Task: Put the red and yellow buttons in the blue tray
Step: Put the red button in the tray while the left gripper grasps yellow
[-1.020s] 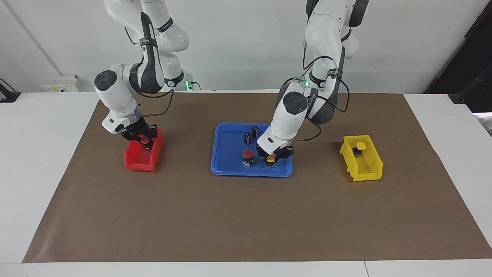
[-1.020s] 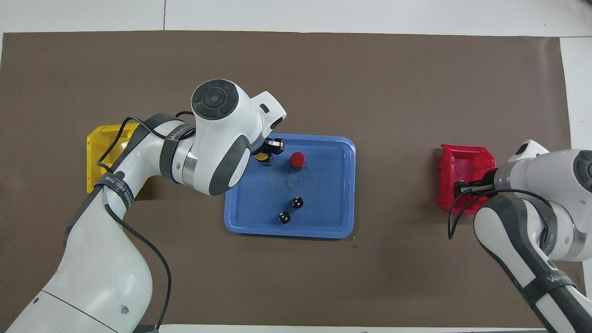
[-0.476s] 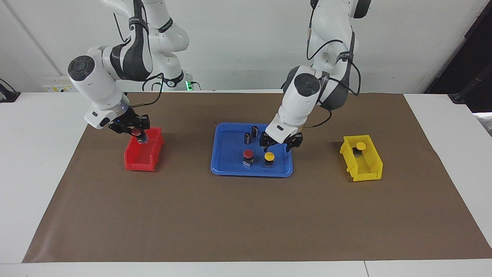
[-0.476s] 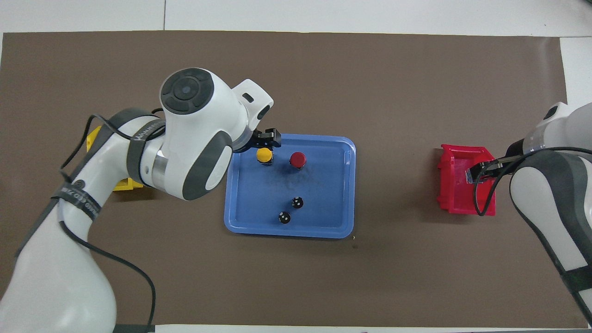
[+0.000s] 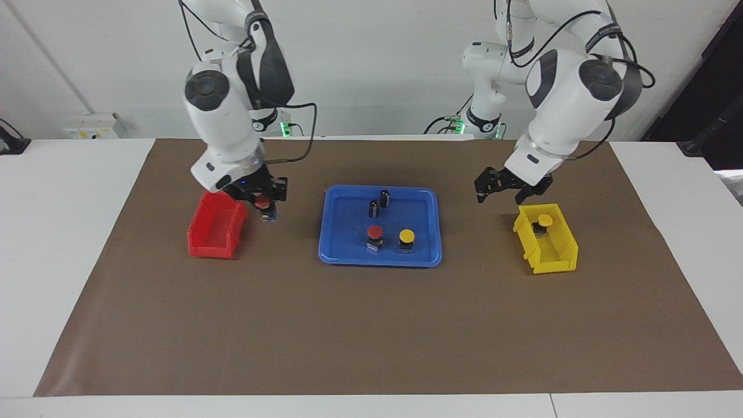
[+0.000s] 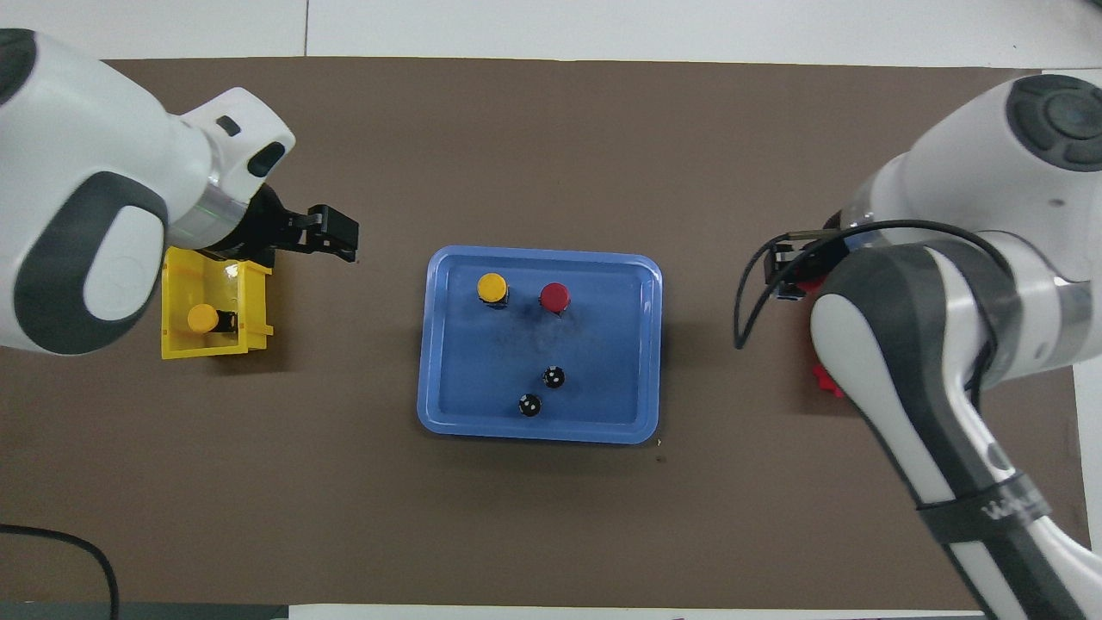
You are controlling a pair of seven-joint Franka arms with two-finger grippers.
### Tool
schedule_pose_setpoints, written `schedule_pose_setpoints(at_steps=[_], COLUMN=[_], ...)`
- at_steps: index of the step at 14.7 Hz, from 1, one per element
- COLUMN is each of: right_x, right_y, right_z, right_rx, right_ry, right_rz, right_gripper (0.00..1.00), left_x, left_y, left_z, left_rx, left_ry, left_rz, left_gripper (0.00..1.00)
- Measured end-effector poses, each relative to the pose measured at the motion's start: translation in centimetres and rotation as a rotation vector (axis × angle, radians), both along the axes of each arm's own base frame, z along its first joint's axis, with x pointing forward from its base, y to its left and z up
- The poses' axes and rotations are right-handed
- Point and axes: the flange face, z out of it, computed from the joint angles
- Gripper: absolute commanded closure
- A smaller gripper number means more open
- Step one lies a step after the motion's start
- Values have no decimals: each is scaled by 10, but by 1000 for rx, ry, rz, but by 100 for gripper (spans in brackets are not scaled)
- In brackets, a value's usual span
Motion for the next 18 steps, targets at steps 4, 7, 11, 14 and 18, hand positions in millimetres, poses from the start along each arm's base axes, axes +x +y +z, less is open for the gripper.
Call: schedule_pose_setpoints(at_steps=[4, 7, 11, 14, 18], right_x=[-5, -3, -7, -7, -15], right_y=[65, 64, 68, 74, 94], right_z=[-55, -76, -99, -113, -126], right_rx=[-22, -19, -8, -12, -12], right_ry=[18, 6, -24, -21, -24], right_rz=[-6, -11, -4, 3, 37], right_gripper=[79, 79, 77, 75, 53], left_x=[4, 10, 3, -5, -20], left_y=[76, 122, 131, 130, 130], left_z=[19, 8, -63, -102, -144], left_rx=[25, 23, 26, 28, 30], left_ry=[-14, -57, -39, -31, -14], left_rz=[-57, -14, 4, 4, 4], left_gripper=[1, 17, 27, 27, 27])
